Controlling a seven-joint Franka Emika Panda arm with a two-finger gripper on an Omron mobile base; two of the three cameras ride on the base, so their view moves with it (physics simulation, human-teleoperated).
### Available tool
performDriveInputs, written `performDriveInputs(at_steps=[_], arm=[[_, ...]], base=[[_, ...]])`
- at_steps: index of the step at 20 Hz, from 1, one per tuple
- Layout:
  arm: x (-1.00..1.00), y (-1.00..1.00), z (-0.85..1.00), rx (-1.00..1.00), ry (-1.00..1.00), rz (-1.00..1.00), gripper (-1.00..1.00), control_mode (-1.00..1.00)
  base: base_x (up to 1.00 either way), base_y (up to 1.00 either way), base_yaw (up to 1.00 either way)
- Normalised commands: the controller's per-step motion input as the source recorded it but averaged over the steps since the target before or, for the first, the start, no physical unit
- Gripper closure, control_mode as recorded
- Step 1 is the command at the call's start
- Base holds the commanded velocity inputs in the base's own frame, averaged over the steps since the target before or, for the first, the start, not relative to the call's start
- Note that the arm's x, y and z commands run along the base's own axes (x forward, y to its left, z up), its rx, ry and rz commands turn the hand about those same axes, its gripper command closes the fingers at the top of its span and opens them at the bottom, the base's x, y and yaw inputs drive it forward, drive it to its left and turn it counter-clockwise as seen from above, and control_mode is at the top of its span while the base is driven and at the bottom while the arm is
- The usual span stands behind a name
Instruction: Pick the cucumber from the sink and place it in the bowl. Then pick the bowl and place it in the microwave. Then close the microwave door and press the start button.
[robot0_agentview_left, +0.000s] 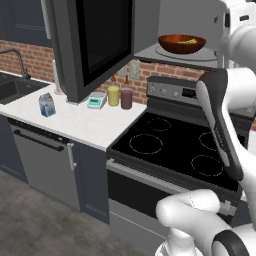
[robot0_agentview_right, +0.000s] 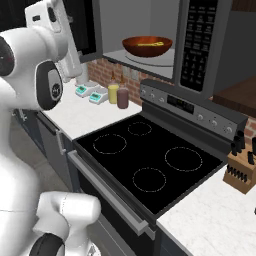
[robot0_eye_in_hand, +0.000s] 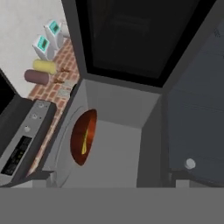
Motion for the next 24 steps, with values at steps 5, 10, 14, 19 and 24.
performDriveInputs(at_steps=[5,10,14,19,24], arm=[[-0.96,0.78,-0.01,0.02,-0.03,-0.08,-1.00,-1.00],[-0.91,0.78,0.00,0.05,-0.01,-0.08,-1.00,-1.00],[-0.78,0.70,-0.12,0.15,0.00,-0.09,-1.00,-1.00],[-0.29,0.79,-0.37,0.11,-0.04,-0.07,-1.00,-1.00],[0.04,0.99,-0.52,-0.01,-0.27,-0.01,-1.00,-1.00]], base=[[0.00,0.00,0.00],[0.00,0.00,0.00],[0.00,0.00,0.00],[0.00,0.00,0.00],[0.00,0.00,0.00]])
